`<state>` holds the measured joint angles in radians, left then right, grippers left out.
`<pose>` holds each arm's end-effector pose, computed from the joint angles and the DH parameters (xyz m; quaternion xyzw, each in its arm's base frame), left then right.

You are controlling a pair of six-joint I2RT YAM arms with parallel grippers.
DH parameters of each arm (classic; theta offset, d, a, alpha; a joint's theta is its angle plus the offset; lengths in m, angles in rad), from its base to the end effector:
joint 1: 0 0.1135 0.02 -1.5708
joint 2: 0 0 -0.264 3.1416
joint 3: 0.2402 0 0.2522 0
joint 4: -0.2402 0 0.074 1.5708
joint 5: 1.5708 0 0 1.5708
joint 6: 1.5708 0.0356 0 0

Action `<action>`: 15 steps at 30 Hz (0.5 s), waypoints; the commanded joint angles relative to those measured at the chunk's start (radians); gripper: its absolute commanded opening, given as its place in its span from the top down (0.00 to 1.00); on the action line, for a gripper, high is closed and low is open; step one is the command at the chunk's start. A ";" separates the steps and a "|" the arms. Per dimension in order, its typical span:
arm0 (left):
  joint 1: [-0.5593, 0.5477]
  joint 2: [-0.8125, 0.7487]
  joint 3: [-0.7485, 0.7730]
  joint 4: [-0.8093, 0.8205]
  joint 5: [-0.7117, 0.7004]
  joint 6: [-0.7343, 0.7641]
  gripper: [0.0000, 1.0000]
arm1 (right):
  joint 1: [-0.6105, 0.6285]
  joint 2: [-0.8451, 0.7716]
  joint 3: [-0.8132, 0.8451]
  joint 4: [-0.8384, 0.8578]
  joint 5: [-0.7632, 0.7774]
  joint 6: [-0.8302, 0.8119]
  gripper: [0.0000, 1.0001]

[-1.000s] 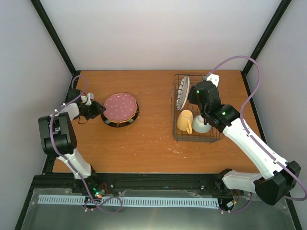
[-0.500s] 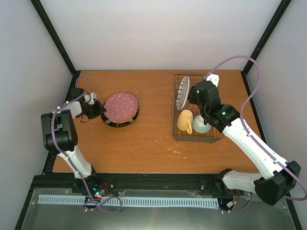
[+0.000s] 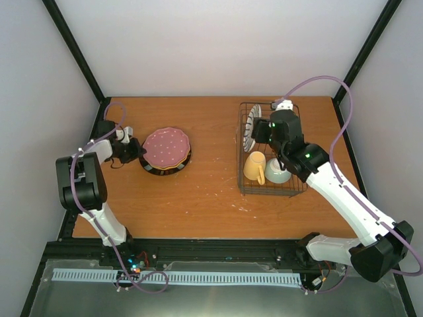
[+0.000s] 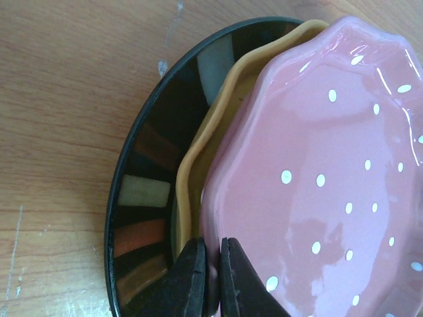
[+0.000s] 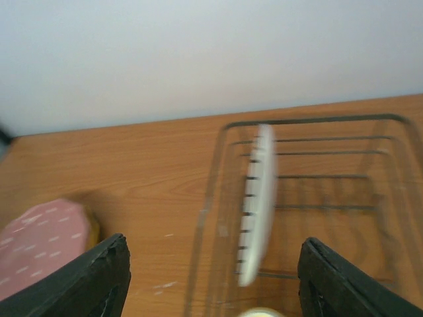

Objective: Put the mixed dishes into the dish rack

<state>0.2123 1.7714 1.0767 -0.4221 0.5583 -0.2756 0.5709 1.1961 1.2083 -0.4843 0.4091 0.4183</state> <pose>0.3411 0.0542 0.1678 -0.1660 0.9239 -0.2752 0.2077 0.2286 0.1300 0.3737 0.0421 0.8407 0.0902 0.5322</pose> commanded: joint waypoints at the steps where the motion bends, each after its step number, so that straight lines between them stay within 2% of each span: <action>1: -0.007 -0.051 0.087 -0.007 0.115 0.040 0.99 | -0.003 0.021 -0.020 0.158 -0.365 -0.071 0.32; 10: -0.007 -0.084 0.064 0.007 0.140 0.055 0.99 | 0.004 0.205 -0.013 0.346 -0.913 -0.011 0.30; 15: -0.005 -0.114 0.045 0.012 0.155 0.069 0.99 | 0.029 0.367 0.028 0.372 -1.010 0.058 0.27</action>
<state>0.2111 1.7378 1.1019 -0.4534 0.5907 -0.2241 0.5819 1.4700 1.1980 -0.1619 -0.4259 0.4202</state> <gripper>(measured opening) 0.042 0.715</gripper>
